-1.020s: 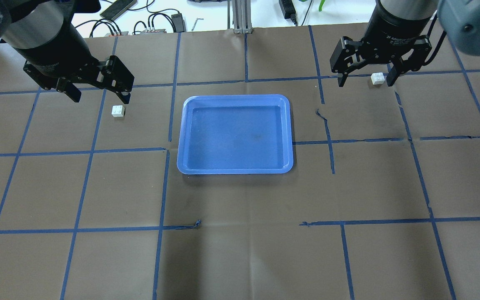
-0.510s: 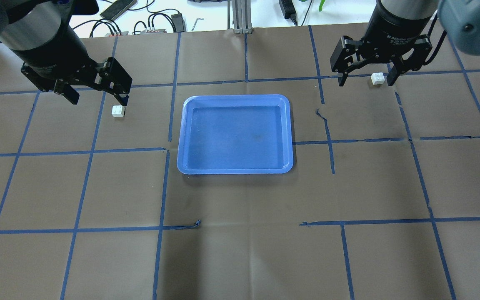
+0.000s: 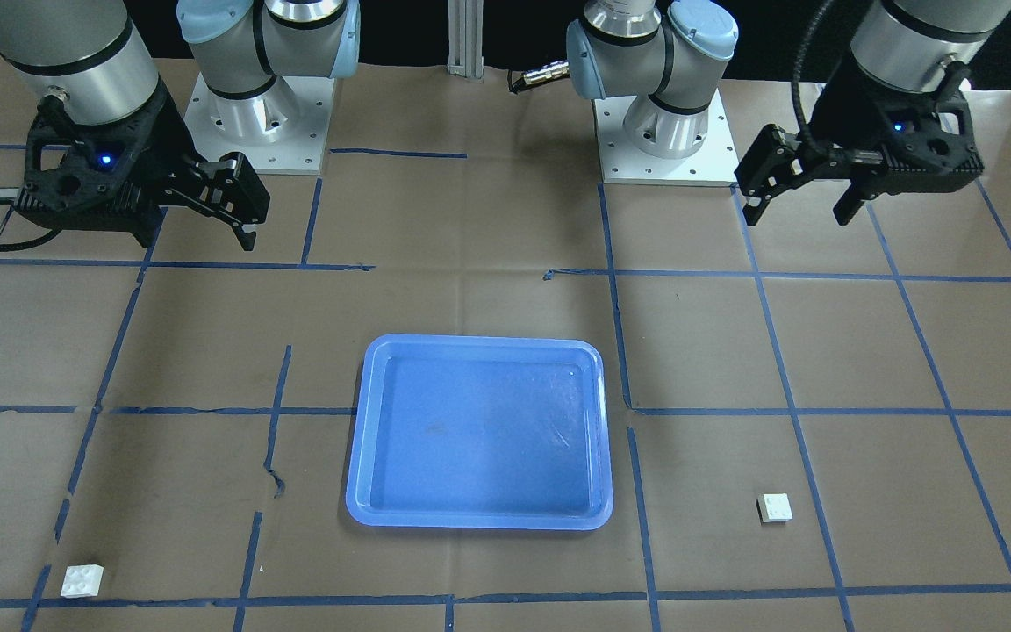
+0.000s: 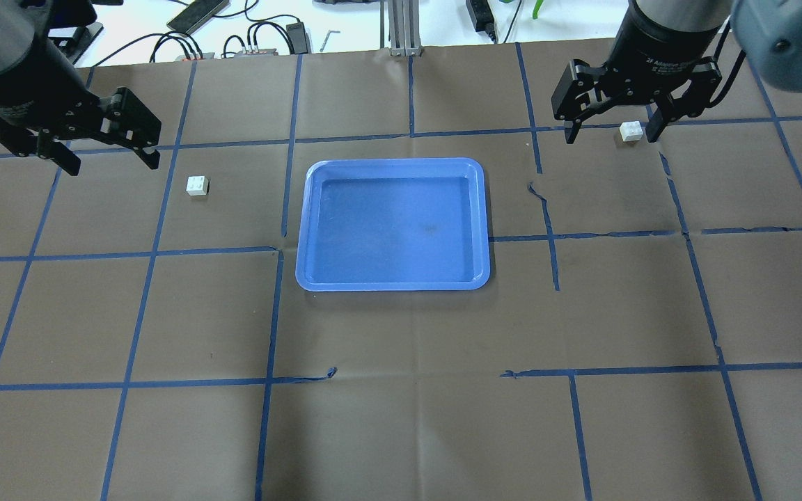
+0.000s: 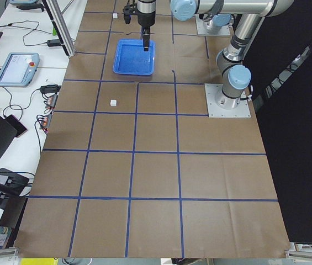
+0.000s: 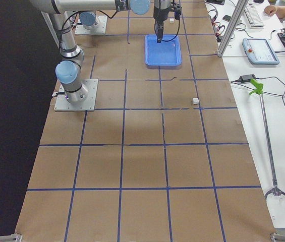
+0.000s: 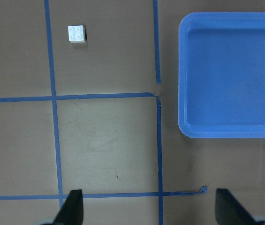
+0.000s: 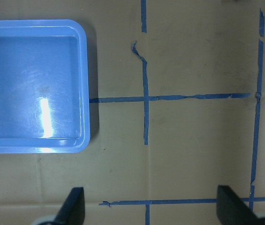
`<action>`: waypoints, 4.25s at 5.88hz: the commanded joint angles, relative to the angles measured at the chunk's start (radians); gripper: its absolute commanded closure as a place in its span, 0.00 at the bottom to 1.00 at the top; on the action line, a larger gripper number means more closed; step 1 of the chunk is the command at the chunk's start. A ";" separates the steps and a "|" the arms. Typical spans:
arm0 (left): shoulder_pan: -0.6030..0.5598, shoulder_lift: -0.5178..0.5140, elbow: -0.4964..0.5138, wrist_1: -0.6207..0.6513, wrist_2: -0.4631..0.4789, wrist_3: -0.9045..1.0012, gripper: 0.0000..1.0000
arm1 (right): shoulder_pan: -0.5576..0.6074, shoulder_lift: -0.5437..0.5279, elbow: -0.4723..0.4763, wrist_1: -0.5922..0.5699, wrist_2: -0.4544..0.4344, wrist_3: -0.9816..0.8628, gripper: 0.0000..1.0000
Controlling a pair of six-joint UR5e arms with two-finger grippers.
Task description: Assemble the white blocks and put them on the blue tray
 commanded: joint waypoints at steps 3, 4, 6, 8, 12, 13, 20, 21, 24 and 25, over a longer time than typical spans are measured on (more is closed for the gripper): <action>0.091 -0.322 -0.002 0.348 -0.003 0.246 0.01 | -0.005 0.042 0.003 -0.082 -0.001 -0.661 0.00; 0.091 -0.399 0.000 0.435 -0.002 0.243 0.01 | -0.007 0.089 -0.006 -0.131 0.000 -0.894 0.00; 0.091 -0.484 0.000 0.488 -0.008 0.183 0.01 | -0.046 0.182 -0.093 -0.154 0.002 -1.249 0.00; 0.084 -0.564 0.001 0.569 -0.009 0.146 0.01 | -0.153 0.354 -0.280 -0.151 0.041 -1.571 0.00; 0.054 -0.641 0.001 0.654 -0.011 0.155 0.03 | -0.353 0.589 -0.391 -0.142 0.275 -1.989 0.00; 0.053 -0.654 0.000 0.654 -0.011 0.158 0.07 | -0.391 0.653 -0.393 -0.147 0.352 -2.019 0.00; -0.124 -0.557 -0.011 0.637 -0.002 0.230 0.88 | -0.403 0.833 -0.423 -0.157 0.405 -2.203 0.00; -0.216 -0.515 -0.022 0.630 0.000 0.244 0.88 | -0.403 0.836 -0.425 -0.157 0.404 -2.202 0.01; -0.428 -0.527 -0.043 0.640 -0.008 0.714 0.85 | -0.403 0.836 -0.431 -0.157 0.402 -2.190 0.45; -0.458 -0.527 -0.048 0.642 -0.011 0.856 0.85 | -0.403 0.835 -0.437 -0.159 0.402 -2.190 0.56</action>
